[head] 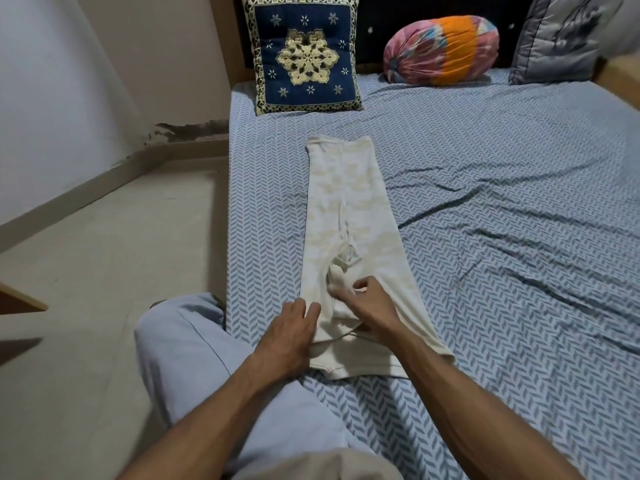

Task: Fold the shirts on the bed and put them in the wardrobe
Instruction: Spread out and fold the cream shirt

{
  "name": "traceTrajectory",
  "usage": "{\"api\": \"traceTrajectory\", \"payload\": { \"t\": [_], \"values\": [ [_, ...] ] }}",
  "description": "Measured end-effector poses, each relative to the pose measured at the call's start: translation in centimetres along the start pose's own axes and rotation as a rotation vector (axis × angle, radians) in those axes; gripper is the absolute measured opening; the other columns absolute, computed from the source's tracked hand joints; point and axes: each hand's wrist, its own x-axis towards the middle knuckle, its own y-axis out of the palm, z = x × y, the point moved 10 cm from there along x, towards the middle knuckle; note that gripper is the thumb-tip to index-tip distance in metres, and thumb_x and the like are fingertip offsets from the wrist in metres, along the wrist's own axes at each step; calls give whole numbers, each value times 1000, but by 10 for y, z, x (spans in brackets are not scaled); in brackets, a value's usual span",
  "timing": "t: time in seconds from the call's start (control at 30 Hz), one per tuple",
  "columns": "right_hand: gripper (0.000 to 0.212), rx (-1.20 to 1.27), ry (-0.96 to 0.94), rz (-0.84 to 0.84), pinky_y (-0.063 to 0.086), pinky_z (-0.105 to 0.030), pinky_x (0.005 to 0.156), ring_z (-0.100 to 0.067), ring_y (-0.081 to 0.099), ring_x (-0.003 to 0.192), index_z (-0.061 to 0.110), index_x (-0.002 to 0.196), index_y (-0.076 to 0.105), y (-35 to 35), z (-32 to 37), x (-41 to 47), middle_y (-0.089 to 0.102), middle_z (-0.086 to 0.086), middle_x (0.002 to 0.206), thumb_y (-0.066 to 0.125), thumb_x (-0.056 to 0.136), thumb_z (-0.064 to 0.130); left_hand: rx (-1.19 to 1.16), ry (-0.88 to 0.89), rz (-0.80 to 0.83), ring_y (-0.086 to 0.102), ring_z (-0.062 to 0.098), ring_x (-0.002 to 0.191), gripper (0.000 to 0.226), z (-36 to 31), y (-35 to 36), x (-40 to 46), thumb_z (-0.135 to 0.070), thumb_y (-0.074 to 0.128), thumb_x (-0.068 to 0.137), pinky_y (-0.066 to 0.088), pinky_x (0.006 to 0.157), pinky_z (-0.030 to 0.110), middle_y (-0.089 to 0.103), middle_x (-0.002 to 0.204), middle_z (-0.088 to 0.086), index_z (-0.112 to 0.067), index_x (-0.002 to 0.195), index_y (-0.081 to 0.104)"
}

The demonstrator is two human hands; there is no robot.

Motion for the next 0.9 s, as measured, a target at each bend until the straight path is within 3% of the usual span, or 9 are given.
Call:
{"api": "traceTrajectory", "payload": {
  "t": [0.07,0.17,0.27,0.37,0.43,0.5,0.57,0.67,0.9],
  "values": [
    [68,-325,-104,66,51,-35,69,-22,65,91,25,115,47,11,6,1,61,5,100,77,66,59,-49,-9,44,48,29,106,36,0,3,-2,-23,64,87,44,76,39,47,112,5,-21,111,37],
    [20,-576,-227,-31,41,-36,64,-32,61,87,22,97,51,5,19,0,58,-2,88,59,82,32,-36,-41,73,50,29,104,28,1,-1,-5,-13,59,84,38,70,36,52,108,5,-21,98,36],
    [16,-357,-123,-173,40,-36,64,-30,58,78,17,77,55,-22,1,-5,59,-2,77,49,90,24,-3,-96,76,50,30,105,27,9,-4,-6,-6,54,79,37,68,37,52,108,5,-20,99,40],
    [23,185,218,-143,60,-50,65,-35,67,63,1,81,63,-32,-53,-7,67,-16,73,47,89,17,52,-114,85,50,29,108,29,12,-2,-6,-6,54,81,34,70,36,53,112,6,-18,107,47],
    [34,406,303,-83,57,-41,50,-27,59,45,1,81,59,-29,-62,-10,58,-15,63,57,89,33,70,-111,95,50,29,110,28,10,0,-4,-7,55,82,34,71,36,54,113,5,-18,108,50],
    [55,306,217,-50,45,-30,44,-21,48,42,12,74,52,-27,-48,-3,45,-3,57,71,76,64,75,-117,105,50,28,110,27,9,1,-4,-7,55,82,35,72,36,54,112,5,-18,106,50],
    [60,32,105,-43,44,-31,47,-21,56,52,18,72,51,-26,-29,3,53,4,61,75,64,72,67,-123,121,49,28,111,27,10,2,-4,-8,56,82,36,72,36,54,112,4,-18,106,50],
    [28,-330,29,-134,49,-33,61,-25,65,75,18,80,64,-35,-10,15,67,0,77,67,77,45,55,-144,143,49,27,111,29,14,2,-5,-8,59,79,37,72,35,54,112,4,-18,105,51],
    [26,-329,131,-133,40,-28,55,-27,59,57,11,64,58,-59,-37,7,64,-8,62,53,75,34,55,-175,217,50,30,112,34,20,16,-4,-7,61,78,46,79,39,53,115,7,-16,110,54]
  ]
}}
